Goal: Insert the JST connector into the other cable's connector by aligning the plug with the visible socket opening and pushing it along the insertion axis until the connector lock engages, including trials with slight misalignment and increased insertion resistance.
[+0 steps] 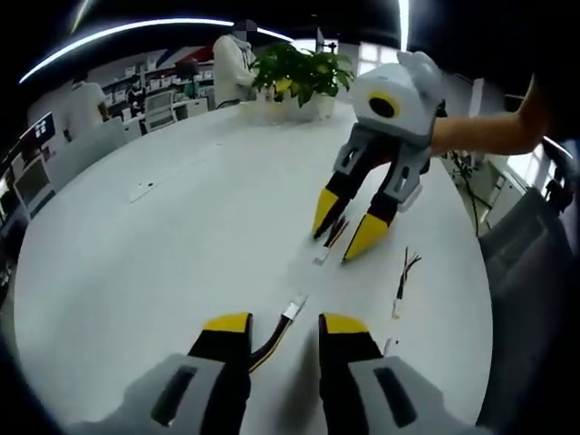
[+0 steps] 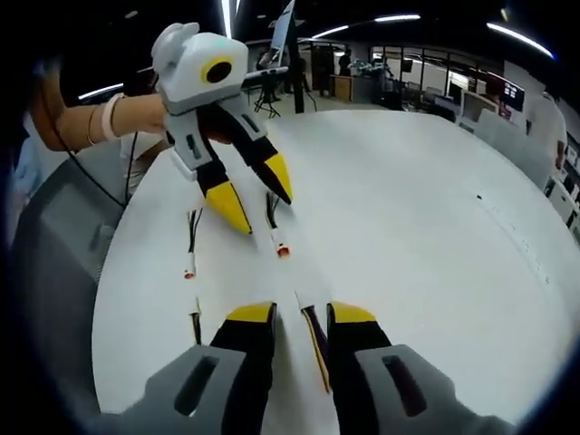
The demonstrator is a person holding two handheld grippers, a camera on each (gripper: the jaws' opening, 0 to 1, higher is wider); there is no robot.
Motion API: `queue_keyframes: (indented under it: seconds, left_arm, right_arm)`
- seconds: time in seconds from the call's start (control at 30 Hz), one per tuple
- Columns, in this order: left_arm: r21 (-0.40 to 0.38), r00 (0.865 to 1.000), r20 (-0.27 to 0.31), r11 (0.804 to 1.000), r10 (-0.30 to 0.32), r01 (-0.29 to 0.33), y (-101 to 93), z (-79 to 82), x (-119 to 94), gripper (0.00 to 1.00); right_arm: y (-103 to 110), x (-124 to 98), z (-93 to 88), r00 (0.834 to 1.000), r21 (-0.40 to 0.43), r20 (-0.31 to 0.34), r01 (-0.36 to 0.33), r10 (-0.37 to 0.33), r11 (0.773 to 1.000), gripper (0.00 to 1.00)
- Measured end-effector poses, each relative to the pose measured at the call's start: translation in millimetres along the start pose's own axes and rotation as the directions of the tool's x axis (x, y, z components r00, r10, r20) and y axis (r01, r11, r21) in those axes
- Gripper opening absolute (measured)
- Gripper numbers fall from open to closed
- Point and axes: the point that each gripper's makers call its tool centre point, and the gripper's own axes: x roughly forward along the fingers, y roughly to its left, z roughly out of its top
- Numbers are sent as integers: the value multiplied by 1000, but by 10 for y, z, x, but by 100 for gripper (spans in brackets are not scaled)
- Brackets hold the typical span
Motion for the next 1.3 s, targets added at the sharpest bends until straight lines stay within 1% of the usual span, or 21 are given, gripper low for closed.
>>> queue_keyframes:
  seconds: [0.1, 0.27, 0.37, 0.47, 0.57, 0.6, 0.67, 0.7, 0.77, 0.8, 0.93, 1.03, 1.1, 1.2, 1.3]
  left_arm:
    - [19, 1000, -9, 1000, -9, 9, -11, -15, 24, 18]
    - [34, 999, -23, 999, -22, 22, -25, -44, 49, 18]
    - [16, 999, -8, 999, -40, 40, -41, -38, 81, 17]
    - [37, 999, -22, 998, -45, 46, -43, -65, 101, 16]
    - [25, 998, -21, 998, -57, 57, -38, -80, 109, 16]
    - [15, 998, -12, 998, -62, 62, -34, -76, 109, 16]
    - [27, 998, -12, 997, -67, 67, -37, -74, 105, 16]
    - [38, 998, -16, 997, -66, 66, -35, -78, 104, 16]
    - [62, 999, -30, 997, -35, 37, 15, -99, 106, 16]
    - [68, 999, -35, 997, -36, 38, 12, -112, 111, 15]
    - [66, 999, -12, 996, -52, 53, -19, -81, 124, 13]
    - [96, 998, -15, 994, -55, 57, -31, -73, 144, 12]
    - [105, 998, -18, 993, -57, 59, -40, -74, 154, 11]
    - [88, 997, -6, 994, -71, 71, -65, -62, 164, 11]
    - [100, 998, -6, 993, -66, 67, -60, -63, 165, 11]
  right_arm:
    - [1, 15, -7, 1000, -5, -4, -5, 5, 1000, 17]
    - [-5, 35, -27, 1000, -11, -12, -11, 11, 1000, 16]
    - [-7, 51, -51, 1000, -25, -22, -11, 11, 1000, 15]
    - [-7, 71, -44, 1000, -27, -20, -15, 14, 1000, 14]
    - [-15, 89, -40, 1000, -39, -17, -15, 15, 999, 12]
    - [-18, 87, -39, 1000, -44, -17, -16, 15, 999, 12]
    - [-20, 84, -39, 1000, -48, -18, -18, 17, 999, 12]
    - [-21, 86, -39, 1000, -48, -18, -18, 18, 999, 11]
    - [-26, 87, -37, 1000, -50, -18, -18, 18, 999, 10]
    - [-30, 85, -33, 1000, -54, -17, -18, 17, 998, 10]
    - [-34, 87, -28, 1000, -62, -18, -17, 16, 998, 8]
    - [-28, 92, -20, 1000, -50, -13, -22, 22, 998, 7]
    - [-30, 93, -18, 1000, -59, -13, -21, 20, 998, 6]
    - [-33, 92, -13, 1000, -64, -13, -20, 19, 998, 5]
    - [-29, 91, -11, 1000, -70, -13, -20, 19, 997, 5]
